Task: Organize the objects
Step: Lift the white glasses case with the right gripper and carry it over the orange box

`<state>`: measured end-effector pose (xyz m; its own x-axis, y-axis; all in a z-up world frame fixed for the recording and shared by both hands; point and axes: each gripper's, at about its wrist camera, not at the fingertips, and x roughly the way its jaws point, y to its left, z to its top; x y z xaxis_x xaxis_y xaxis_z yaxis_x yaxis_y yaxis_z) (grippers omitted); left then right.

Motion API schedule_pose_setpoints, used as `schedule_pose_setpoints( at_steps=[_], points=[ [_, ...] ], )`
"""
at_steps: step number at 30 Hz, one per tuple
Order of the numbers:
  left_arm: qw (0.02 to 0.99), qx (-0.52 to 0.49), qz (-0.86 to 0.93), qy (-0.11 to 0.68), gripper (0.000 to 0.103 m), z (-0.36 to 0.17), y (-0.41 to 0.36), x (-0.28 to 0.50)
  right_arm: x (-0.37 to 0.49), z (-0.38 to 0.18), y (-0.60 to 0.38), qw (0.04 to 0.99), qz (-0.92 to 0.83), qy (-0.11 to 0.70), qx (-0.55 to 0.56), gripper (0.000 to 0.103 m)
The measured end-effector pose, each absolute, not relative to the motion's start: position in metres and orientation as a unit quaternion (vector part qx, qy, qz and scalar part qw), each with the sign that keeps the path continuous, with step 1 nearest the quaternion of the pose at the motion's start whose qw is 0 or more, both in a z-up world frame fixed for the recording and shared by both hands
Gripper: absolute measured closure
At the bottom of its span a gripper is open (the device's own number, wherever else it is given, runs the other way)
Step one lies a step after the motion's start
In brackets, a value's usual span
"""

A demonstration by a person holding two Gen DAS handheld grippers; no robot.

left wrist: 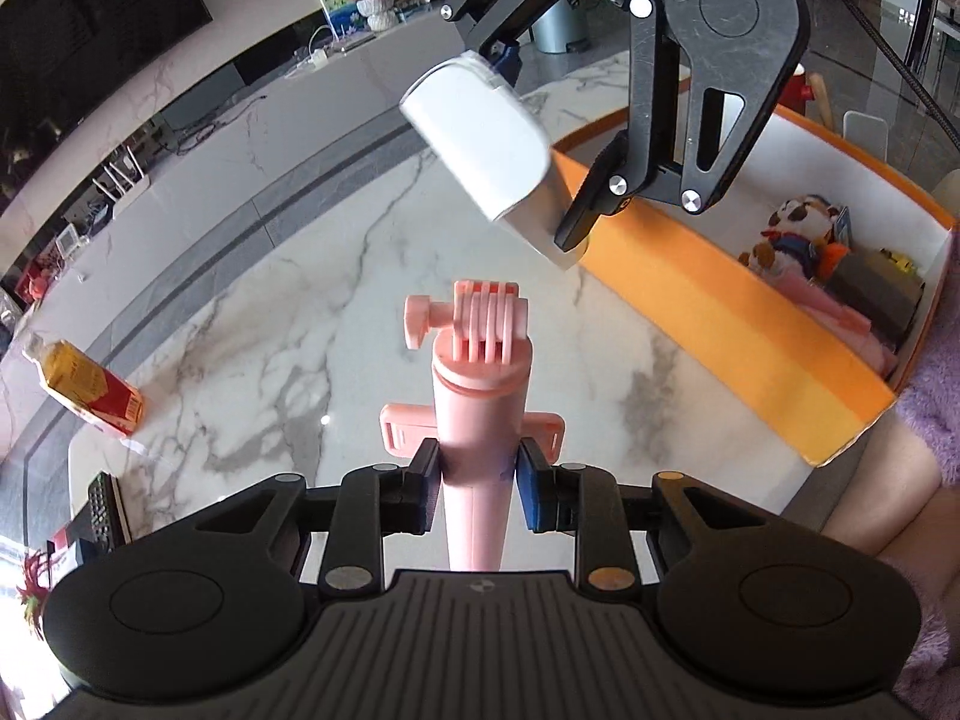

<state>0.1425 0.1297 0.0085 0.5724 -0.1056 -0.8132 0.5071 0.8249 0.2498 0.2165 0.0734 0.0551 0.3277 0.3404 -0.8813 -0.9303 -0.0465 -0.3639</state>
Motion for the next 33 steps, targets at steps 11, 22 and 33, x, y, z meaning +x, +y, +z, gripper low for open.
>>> schedule_pose_setpoints(
  at_steps=[11, 22, 33],
  points=[
    [0.88, 0.214, -0.242, 0.347, 0.072, 0.068, 0.061, 0.137, 0.198, 0.08, -0.04, 0.652, 0.43, 0.333, -0.528, 0.043],
    [0.873, 0.177, -0.31, 0.332, 0.072, 0.058, -0.002, 0.182, 0.227, -0.007, -0.098, 0.601, 0.372, 0.421, -0.568, 0.043],
    [0.88, 0.144, -0.293, 0.346, 0.072, 0.045, 0.018, 0.226, 0.286, -0.043, -0.084, 0.643, 0.424, 0.423, -0.477, 0.043]
  ],
)
